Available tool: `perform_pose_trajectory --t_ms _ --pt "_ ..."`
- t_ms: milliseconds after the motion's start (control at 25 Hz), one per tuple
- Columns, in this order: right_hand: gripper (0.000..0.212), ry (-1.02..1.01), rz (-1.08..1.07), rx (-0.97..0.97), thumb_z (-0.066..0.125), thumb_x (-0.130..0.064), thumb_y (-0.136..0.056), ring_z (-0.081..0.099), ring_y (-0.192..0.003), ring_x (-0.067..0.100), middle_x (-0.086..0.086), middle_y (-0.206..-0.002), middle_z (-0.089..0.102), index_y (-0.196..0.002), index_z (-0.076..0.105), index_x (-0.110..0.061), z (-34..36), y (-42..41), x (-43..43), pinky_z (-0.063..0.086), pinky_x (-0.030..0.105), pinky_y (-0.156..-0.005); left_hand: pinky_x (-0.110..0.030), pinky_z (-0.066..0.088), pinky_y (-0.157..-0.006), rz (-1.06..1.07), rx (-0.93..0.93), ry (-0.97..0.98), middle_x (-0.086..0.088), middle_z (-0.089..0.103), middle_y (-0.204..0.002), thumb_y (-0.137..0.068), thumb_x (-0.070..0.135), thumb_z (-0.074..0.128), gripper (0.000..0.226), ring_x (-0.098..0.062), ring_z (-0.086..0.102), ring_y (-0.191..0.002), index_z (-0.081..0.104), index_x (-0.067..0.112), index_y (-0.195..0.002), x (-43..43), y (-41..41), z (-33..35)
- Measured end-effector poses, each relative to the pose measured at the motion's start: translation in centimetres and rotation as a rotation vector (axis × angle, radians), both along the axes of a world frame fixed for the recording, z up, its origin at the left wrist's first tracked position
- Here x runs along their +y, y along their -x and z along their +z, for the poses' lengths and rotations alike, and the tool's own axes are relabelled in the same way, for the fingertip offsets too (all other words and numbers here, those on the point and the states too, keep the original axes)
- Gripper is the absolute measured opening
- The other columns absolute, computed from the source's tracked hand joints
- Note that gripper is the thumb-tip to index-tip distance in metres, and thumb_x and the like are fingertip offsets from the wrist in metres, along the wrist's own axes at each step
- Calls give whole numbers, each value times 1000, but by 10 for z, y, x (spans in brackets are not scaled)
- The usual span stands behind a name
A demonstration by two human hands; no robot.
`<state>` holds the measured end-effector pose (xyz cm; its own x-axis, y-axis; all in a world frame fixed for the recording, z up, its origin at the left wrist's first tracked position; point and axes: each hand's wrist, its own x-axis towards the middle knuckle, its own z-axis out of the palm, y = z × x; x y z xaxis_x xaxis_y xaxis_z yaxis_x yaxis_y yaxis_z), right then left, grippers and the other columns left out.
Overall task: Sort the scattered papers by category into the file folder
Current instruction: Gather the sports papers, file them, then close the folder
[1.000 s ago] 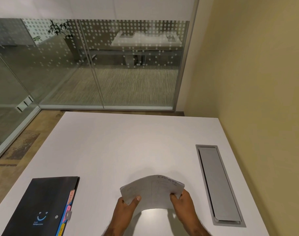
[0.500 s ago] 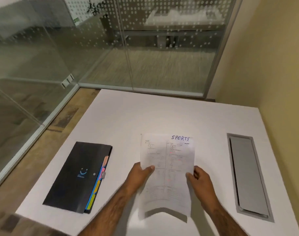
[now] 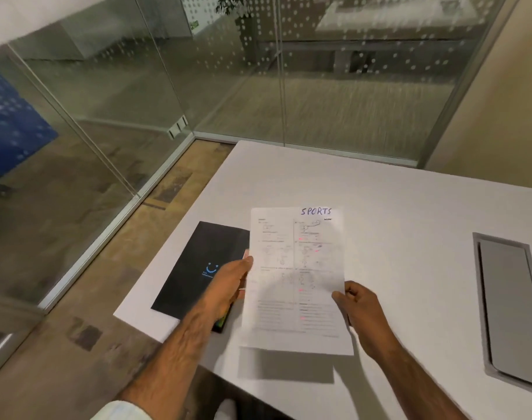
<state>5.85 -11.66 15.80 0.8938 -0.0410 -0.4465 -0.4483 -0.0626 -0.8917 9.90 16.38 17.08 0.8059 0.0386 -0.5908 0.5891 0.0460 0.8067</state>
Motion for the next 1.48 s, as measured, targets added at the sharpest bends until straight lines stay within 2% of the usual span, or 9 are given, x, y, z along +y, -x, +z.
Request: perform_pose_trajectory --t_ms 80,200,280,360,560,760,1000,1240,1480 --pt "10 50 -65 -3 63 -4 -92 56 -52 11 5 -68 69 -84 68 -3 -2 6 15 39 19 -44 -25 52 -62 36 1 -151 -4 74 -90 -103 26 53 27 -15 67 -72 74 11 -97 33 11 -15" --pt "9 82 -158 17 63 -7 -93 57 -62 17 17 -77 69 -86 69 -6 -7 23 38 42 28 -57 -22 50 -67 -46 -26 -497 -10 74 -106 -102 25 56 20 -25 70 -93 72 15 -96 92 31 -45" --pt "8 90 -233 22 64 -8 -93 58 -71 24 27 -91 70 -88 71 -8 -13 41 60 41 38 -66 -20 51 -77 -147 -54 -638 -10 70 -121 -102 26 58 23 -22 64 -103 68 13 -118 134 46 -61" --pt "8 94 -300 29 63 -7 -93 59 -75 28 31 -98 69 -90 70 -4 -16 60 80 41 41 -69 -32 51 -96 -211 -78 -701 -10 65 -132 -100 27 63 38 -24 62 -116 61 10 -133 166 57 -73" --pt "9 129 -432 32 60 -5 -97 66 -66 21 19 -93 73 -92 66 0 -4 104 131 49 25 -52 -43 43 -112 -409 -238 -966 -8 57 -145 -92 44 68 57 -29 53 -134 56 15 -140 212 58 -85" --pt "9 156 -477 57 61 -9 -97 74 -90 34 11 -96 77 -96 69 -6 0 136 148 60 50 -85 -50 23 -124 -620 -272 -1057 -7 31 -165 -93 55 62 73 -32 25 -153 38 21 -152 192 36 -99" --pt "9 177 -507 72 62 -11 -97 75 -91 32 5 -95 78 -94 70 -10 -10 131 128 58 55 -90 -53 32 -121 -822 -305 -1056 -9 37 -160 -85 60 69 86 -32 33 -148 33 21 -152 163 10 -144" --pt "7 167 -533 111 63 -9 -96 73 -94 37 10 -95 77 -93 69 -7 -43 116 113 57 60 -90 -53 7 -125 -977 -298 -1193 -13 -4 -171 -86 67 63 109 -36 -1 -157 2 19 -162 150 -6 -175" --pt "6 161 -569 145 63 -9 -96 74 -94 34 9 -96 77 -95 68 -6 -52 109 113 59 53 -90 -58 7 -125 -1014 -301 -1240 -12 -7 -171 -85 76 54 110 -37 -2 -157 -3 21 -161 147 -13 -185"
